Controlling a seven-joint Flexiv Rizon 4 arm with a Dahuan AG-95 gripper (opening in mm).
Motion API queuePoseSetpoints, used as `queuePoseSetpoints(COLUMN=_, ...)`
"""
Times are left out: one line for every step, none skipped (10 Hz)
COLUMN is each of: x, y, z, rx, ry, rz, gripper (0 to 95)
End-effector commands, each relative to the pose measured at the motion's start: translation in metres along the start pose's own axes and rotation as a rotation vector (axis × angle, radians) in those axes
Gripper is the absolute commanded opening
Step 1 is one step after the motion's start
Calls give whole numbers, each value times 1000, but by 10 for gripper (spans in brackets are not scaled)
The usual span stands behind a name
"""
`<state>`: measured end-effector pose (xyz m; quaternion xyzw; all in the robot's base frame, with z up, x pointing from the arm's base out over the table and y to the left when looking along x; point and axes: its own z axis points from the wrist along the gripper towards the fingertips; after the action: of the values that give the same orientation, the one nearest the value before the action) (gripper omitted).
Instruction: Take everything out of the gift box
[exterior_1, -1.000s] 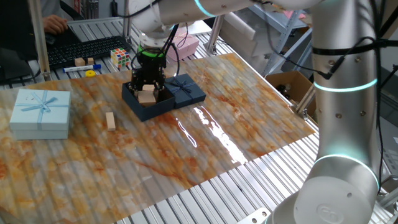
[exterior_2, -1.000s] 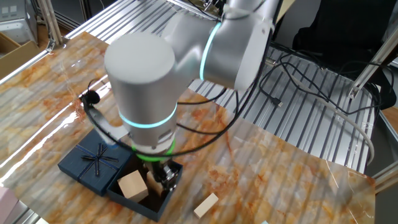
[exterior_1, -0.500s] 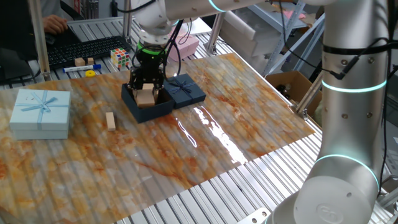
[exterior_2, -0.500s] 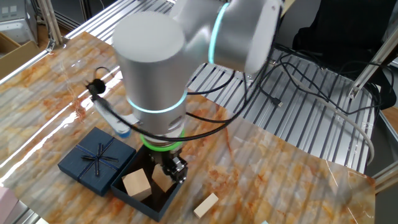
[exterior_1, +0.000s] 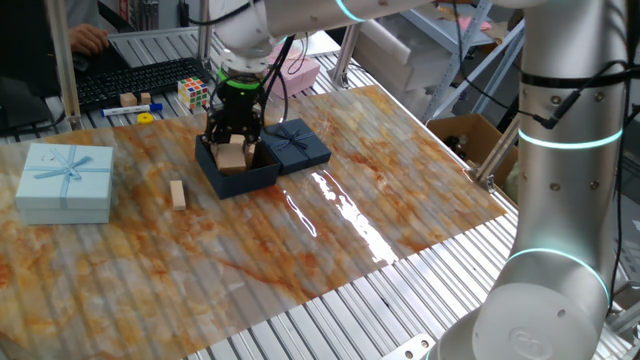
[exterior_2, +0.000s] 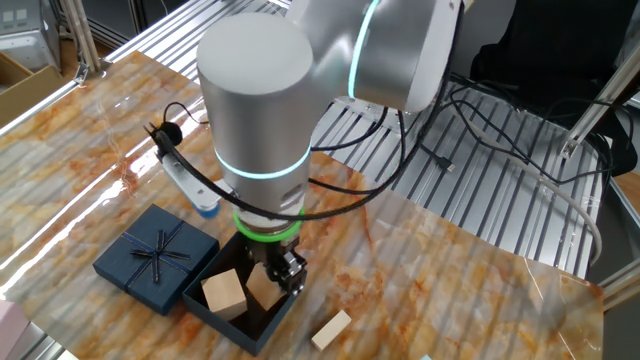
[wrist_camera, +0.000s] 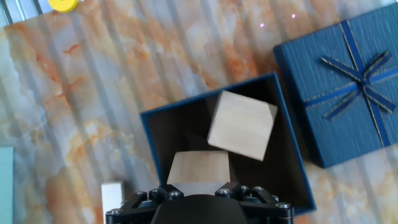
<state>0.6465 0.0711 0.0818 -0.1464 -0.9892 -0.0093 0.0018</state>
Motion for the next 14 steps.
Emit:
queuePoseSetpoints(x=-6, y=1, z=4, rx=6, ry=-13, rz=-19, gripper=0)
queuePoseSetpoints(x=-6, y=1, z=4, rx=3, ry=-10, rz=-18, gripper=0)
queuePoseSetpoints(x=-6, y=1, z=4, rx=3, ry=-6, rz=-17, gripper=0)
queuePoseSetpoints(x=-6, y=1, z=4, rx=1, ry=21, rz=-15, gripper=0)
queuePoseSetpoints(x=-6, y=1, z=4, rx=-18, ry=22, rz=-2, gripper=0)
queuePoseSetpoints(x=-6, y=1, z=4, rx=-31, ry=6, rz=-9, gripper=0)
queuePoseSetpoints(x=-6, y=1, z=4, rx=-36, ry=-23, rz=-20, gripper=0)
queuePoseSetpoints(x=-6, y=1, z=4, rx=-33, ry=-36, rz=-28, gripper=0)
queuePoseSetpoints(x=-6, y=1, z=4, rx=-31, ry=-53, rz=-37, gripper=0)
queuePoseSetpoints(x=-6, y=1, z=4, rx=-30, ry=-65, rz=-45, gripper=0)
queuePoseSetpoints(x=-6, y=1, z=4, rx=-35, ry=-67, rz=-38, gripper=0)
queuePoseSetpoints(x=-6, y=1, z=4, rx=-38, ry=-83, rz=-30, gripper=0)
queuePoseSetpoints(x=-6, y=1, z=4, rx=-36, ry=-90, rz=-28, gripper=0)
queuePoseSetpoints(x=-6, y=1, z=4, rx=-37, ry=-90, rz=-27, gripper=0)
